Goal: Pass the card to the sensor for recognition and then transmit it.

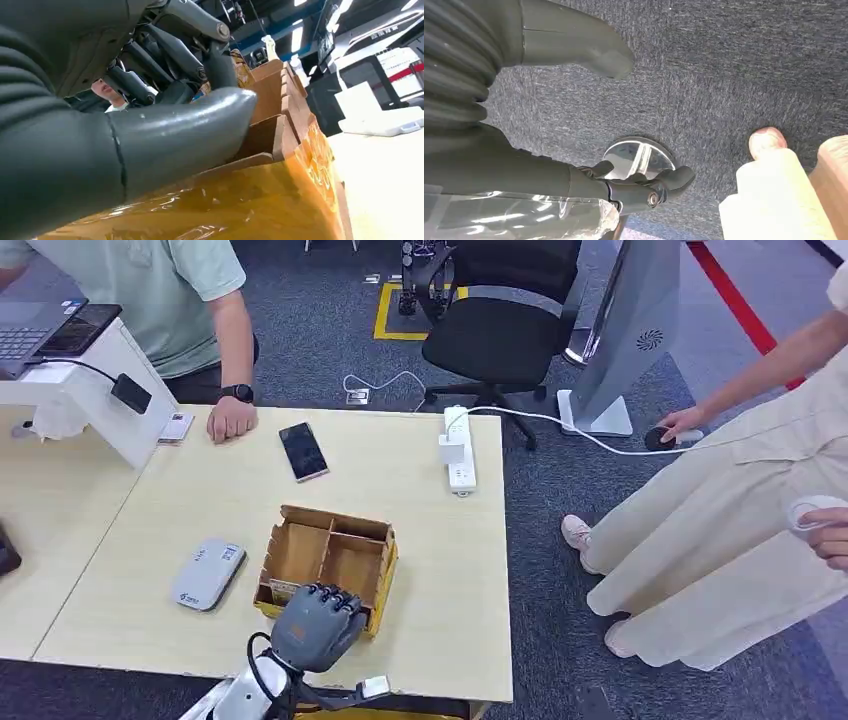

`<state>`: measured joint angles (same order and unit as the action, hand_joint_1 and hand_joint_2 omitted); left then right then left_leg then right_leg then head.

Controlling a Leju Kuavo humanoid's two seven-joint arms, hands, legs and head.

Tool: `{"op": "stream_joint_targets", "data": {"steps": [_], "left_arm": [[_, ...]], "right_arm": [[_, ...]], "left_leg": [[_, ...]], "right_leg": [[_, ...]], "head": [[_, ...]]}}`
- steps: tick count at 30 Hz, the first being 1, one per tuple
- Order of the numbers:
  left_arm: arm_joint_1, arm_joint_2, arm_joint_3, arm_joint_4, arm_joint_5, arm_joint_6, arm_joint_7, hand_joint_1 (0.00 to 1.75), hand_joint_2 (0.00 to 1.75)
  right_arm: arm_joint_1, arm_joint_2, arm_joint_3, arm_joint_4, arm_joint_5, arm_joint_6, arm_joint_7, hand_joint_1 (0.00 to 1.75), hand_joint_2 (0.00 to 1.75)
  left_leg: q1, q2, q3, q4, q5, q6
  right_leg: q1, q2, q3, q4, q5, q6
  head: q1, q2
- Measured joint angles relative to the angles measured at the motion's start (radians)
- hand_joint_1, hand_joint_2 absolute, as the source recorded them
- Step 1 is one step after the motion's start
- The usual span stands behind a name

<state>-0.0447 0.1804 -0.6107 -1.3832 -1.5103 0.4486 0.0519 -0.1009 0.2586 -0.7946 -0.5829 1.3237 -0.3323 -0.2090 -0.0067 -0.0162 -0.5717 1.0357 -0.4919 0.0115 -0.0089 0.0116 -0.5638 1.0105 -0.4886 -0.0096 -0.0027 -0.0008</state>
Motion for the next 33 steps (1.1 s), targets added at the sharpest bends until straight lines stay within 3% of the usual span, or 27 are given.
{"op": "stream_joint_targets", "data": {"steps": [8, 20, 26, 33], "left_arm": [[-0.025, 0.038, -0.045, -0.017, 0.0, 0.007, 0.098, 1.75, 0.0], [-0.077, 0.109, -0.089, -0.076, 0.0, 0.013, 0.184, 1.75, 0.0], [-0.134, 0.152, -0.164, -0.104, 0.0, 0.015, 0.3, 1.75, 0.0], [-0.184, 0.197, -0.236, -0.147, 0.0, 0.013, 0.376, 1.75, 0.0]], "right_arm": [[0.002, 0.0, 0.0, 0.0, 0.014, 0.0, 0.013, 0.0, 1.75], [0.005, 0.0, 0.0, 0.0, 0.026, 0.0, 0.018, 0.0, 1.75], [0.005, 0.0, 0.0, 0.0, 0.032, 0.0, 0.018, 0.0, 1.75], [0.005, 0.0, -0.001, 0.0, 0.034, 0.0, 0.024, 0.0, 1.75]], "left_leg": [[0.0, 0.0, 0.0, 0.0, 0.0, 0.0], [0.0, 0.0, 0.0, 0.0, 0.0, 0.0], [0.0, 0.0, 0.0, 0.0, 0.0, 0.0], [0.0, 0.0, 0.0, 0.0, 0.0, 0.0]], "right_leg": [[0.0, 0.0, 0.0, 0.0, 0.0, 0.0], [0.0, 0.0, 0.0, 0.0, 0.0, 0.0], [0.0, 0.0, 0.0, 0.0, 0.0, 0.0], [0.0, 0.0, 0.0, 0.0, 0.0, 0.0]], "head": [[0.0, 0.0], [0.0, 0.0], [0.0, 0.0], [0.0, 0.0]]}}
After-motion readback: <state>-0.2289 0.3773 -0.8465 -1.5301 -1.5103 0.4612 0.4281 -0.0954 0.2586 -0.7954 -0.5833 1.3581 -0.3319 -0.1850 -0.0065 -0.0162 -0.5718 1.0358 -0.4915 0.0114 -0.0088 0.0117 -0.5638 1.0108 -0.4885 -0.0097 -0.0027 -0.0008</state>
